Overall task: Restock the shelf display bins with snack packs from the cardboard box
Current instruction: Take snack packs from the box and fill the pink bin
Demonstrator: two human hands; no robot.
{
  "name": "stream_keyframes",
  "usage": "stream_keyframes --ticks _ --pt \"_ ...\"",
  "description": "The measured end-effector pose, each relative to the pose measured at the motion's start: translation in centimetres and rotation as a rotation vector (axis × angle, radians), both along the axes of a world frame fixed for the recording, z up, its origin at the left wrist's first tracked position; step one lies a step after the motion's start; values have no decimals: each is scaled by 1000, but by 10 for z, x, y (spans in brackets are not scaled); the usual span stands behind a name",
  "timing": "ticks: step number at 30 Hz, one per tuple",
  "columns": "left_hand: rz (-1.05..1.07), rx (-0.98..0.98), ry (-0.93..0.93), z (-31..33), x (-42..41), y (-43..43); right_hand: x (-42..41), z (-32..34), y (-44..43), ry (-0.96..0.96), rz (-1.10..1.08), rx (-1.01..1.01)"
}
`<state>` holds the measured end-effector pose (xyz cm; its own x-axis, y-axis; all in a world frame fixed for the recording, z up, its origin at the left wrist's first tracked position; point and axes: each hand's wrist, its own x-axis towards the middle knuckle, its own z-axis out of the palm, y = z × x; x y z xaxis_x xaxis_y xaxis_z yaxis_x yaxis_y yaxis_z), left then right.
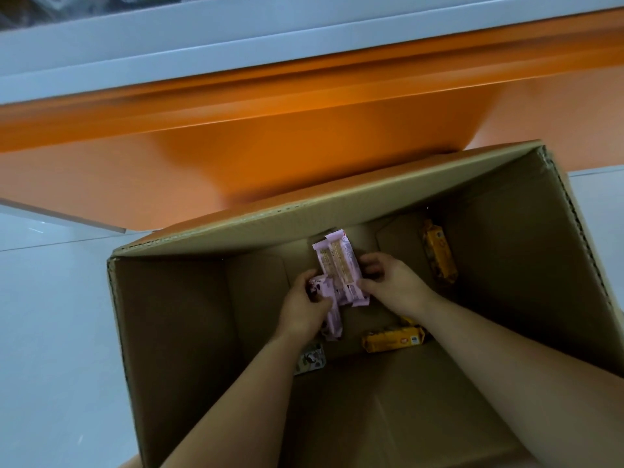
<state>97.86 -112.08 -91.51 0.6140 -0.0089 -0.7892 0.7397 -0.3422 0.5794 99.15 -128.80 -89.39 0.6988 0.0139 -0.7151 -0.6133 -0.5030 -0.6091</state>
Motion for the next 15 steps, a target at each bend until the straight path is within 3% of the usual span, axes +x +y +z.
stream_keyframes --ticks 4,9,15 --pt "149 125 -155 8 8 -2 4 -3 5 -10 13 4" --pt "335 -27 -206 15 32 -10 7 -3 8 -25 -28 56" --pt "172 12 -124 -3 19 -13 5 3 7 7 -29 150"
